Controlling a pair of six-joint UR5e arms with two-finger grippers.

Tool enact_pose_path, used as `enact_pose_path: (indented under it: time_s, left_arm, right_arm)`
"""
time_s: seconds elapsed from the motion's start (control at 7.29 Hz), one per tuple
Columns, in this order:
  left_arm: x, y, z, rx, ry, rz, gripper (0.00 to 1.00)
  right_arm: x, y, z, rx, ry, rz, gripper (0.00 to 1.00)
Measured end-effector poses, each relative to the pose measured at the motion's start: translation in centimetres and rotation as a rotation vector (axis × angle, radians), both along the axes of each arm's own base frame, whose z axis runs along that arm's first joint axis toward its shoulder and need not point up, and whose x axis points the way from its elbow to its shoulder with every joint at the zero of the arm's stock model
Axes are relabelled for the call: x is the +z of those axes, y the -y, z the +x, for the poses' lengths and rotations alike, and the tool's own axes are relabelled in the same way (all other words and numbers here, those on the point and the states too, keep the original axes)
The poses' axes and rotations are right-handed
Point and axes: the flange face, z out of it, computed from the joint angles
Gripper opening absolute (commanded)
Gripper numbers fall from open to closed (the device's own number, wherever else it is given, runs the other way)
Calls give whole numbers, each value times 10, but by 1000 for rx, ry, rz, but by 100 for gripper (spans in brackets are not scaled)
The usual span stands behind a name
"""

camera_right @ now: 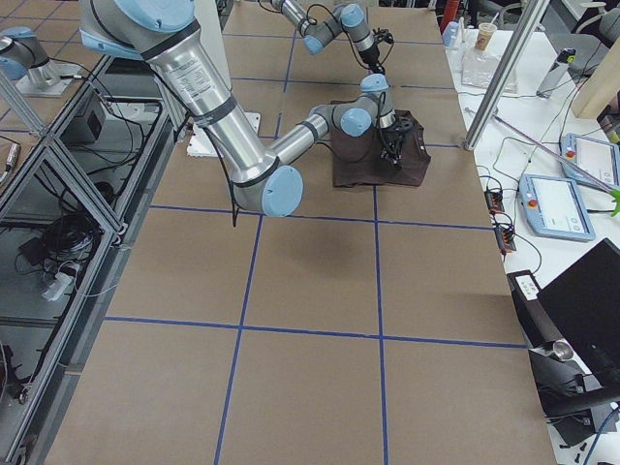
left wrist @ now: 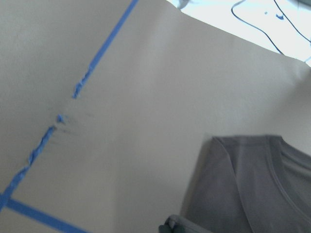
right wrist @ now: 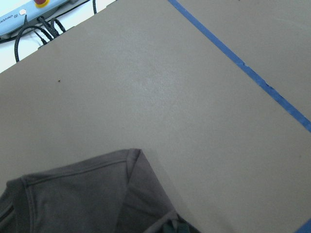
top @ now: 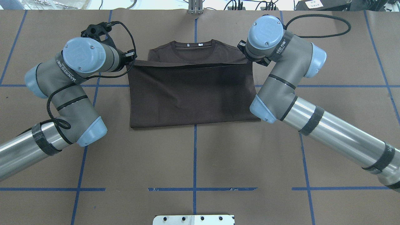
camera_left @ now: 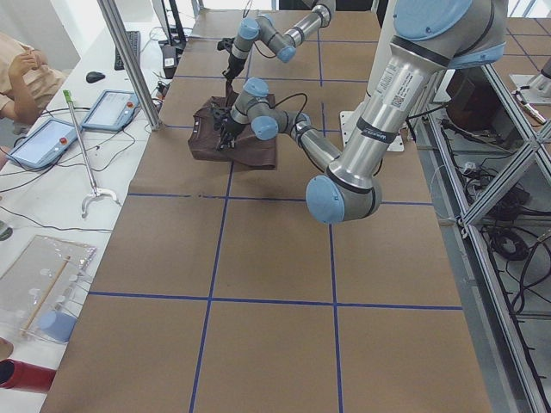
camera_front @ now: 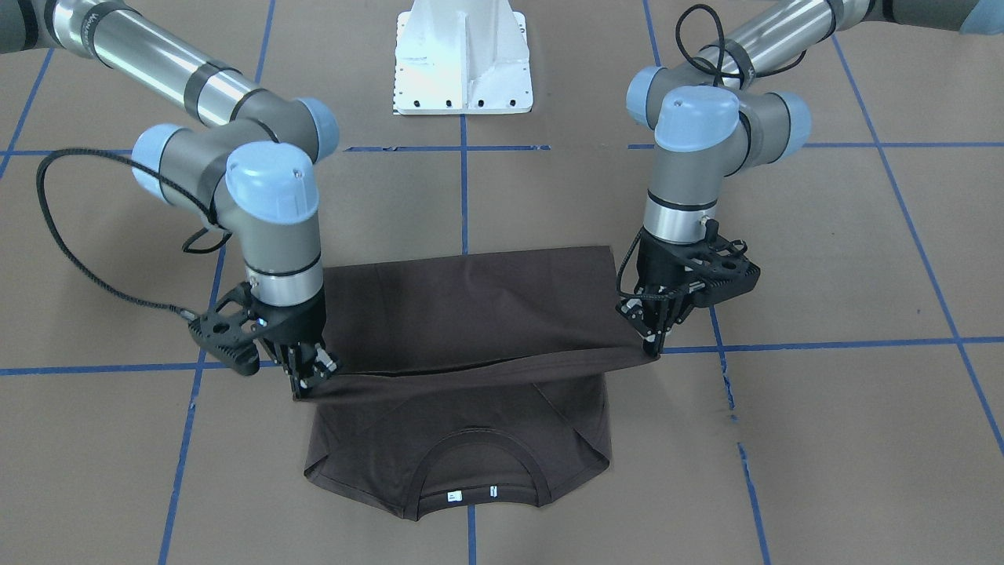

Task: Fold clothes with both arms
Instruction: 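Lift the hem with both grippers and fold it toward the collar, then release the hem and move the right gripper to the folded shirt's side edge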

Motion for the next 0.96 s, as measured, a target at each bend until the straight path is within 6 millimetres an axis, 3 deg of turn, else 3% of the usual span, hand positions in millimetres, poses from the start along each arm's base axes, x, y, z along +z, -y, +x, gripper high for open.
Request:
enact_pose_path:
  time_s: [0.27,0.41,0.55,0.69,0.96]
  left_arm:
    - [18,15,5,-23,14,1,0]
    - [26,24,11,-32,23,-1,11]
    - [32,30,17,-36,24,1,29]
    - [32,33,19,-38,18,7,40]
    - [31,34,21,-38,8,12,43]
  right_arm:
    - [-6,32,-20,2,-22,-27,0]
    - [-4,38,-27,0,-33,-38,34]
    - [-2,40,-29,-1,-39,-44,50]
    - [0,41,-31,-2,-44,-48,58]
    - [0,37,-29,-14,-32,-49,59]
